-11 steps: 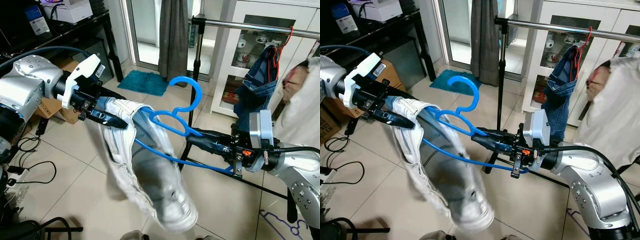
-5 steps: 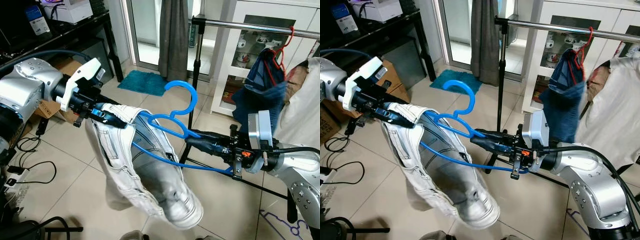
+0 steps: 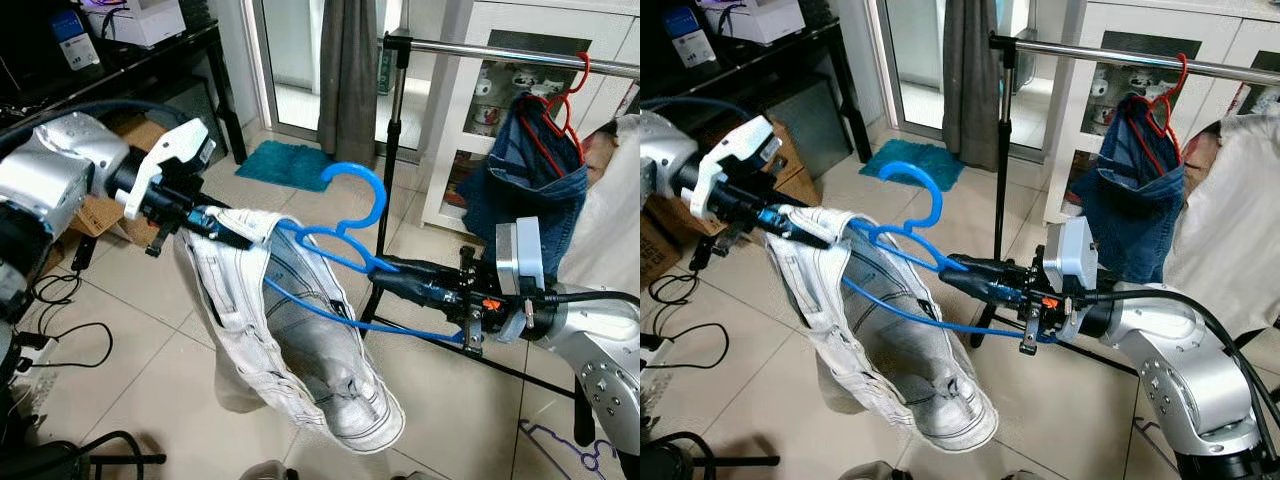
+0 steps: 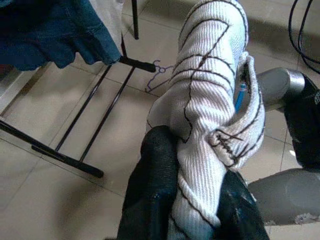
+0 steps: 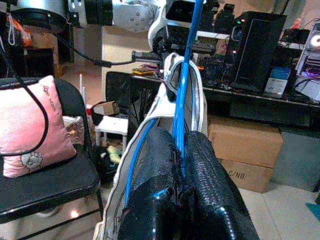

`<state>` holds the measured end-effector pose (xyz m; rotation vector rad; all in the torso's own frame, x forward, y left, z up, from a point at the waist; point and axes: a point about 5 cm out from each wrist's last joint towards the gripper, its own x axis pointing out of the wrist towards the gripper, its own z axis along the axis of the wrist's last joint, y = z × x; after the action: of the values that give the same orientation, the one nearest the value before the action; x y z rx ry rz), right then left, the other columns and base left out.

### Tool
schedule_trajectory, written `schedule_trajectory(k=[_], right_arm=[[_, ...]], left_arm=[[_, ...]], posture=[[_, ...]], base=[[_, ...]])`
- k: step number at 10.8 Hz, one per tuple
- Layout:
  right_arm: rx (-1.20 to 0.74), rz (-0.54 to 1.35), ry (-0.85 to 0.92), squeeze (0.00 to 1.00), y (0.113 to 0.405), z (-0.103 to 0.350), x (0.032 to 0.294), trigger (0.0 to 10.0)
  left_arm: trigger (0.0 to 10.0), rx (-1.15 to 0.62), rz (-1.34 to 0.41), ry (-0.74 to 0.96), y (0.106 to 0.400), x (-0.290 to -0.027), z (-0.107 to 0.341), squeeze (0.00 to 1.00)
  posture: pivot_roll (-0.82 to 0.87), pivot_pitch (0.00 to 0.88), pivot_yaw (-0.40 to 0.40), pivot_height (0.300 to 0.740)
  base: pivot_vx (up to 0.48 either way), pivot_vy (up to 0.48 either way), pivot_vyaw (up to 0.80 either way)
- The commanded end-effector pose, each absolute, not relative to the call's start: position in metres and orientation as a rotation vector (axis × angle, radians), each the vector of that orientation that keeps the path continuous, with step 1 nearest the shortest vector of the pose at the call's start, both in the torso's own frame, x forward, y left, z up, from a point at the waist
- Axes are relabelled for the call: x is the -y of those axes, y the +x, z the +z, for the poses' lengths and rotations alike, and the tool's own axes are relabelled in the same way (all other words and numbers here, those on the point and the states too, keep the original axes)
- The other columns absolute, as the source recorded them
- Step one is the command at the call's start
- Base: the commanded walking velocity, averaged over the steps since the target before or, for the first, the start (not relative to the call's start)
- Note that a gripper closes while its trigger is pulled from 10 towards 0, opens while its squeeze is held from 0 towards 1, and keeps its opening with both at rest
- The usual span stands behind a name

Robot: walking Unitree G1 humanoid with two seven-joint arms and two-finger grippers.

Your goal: Hang hanger

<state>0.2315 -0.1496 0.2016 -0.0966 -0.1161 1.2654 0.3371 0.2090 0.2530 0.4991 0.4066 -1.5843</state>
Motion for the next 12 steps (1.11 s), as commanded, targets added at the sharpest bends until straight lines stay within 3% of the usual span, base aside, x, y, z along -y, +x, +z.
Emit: schedule_trajectory(k=[1,2,3,4,10,12], right_arm=[[0.237,1.297,-0.112,0.0,0.227,0.222,0.144,0.5],[0.238,1.293,-0.112,0.0,0.227,0.222,0.144,3.8],[0.233,1.281,-0.11,0.0,0.227,0.22,0.144,10.0],[0.205,1.241,-0.051,1.0,0.233,0.218,0.146,10.0],[0.268,0.934,0.22,1.0,0.244,0.212,0.175,10.0],[-0.155,1.027,0.147,1.0,0.226,0.158,0.167,10.0]], left_arm=[[0.0,-0.408,-1.535,0.494,0.338,-0.219,0.257,0.0],[0.0,-0.389,-1.518,0.463,0.338,-0.223,0.259,0.0],[0.0,-0.382,-1.503,0.447,0.337,-0.227,0.259,0.0],[0.0,-0.38,-1.476,0.444,0.336,-0.234,0.257,0.0],[0.0,-0.279,-1.181,0.409,0.345,-0.262,0.247,0.0],[0.0,-0.215,-1.166,0.369,0.345,-0.261,0.253,0.0]], posture=[[-0.03,0.005,0.109,0.74],[-0.02,0.007,0.111,0.74],[-0.02,0.008,0.11,0.74],[-0.02,0.009,0.108,0.74],[-0.01,0.012,0.085,0.74],[-0.01,0.013,0.089,0.74]], base=[[0.0,0.0,0.0],[0.0,0.0,0.0],[0.0,0.0,0.0],[0.0,0.0,0.0],[0.0,0.0,0.0],[0.0,0.0,0.0]])
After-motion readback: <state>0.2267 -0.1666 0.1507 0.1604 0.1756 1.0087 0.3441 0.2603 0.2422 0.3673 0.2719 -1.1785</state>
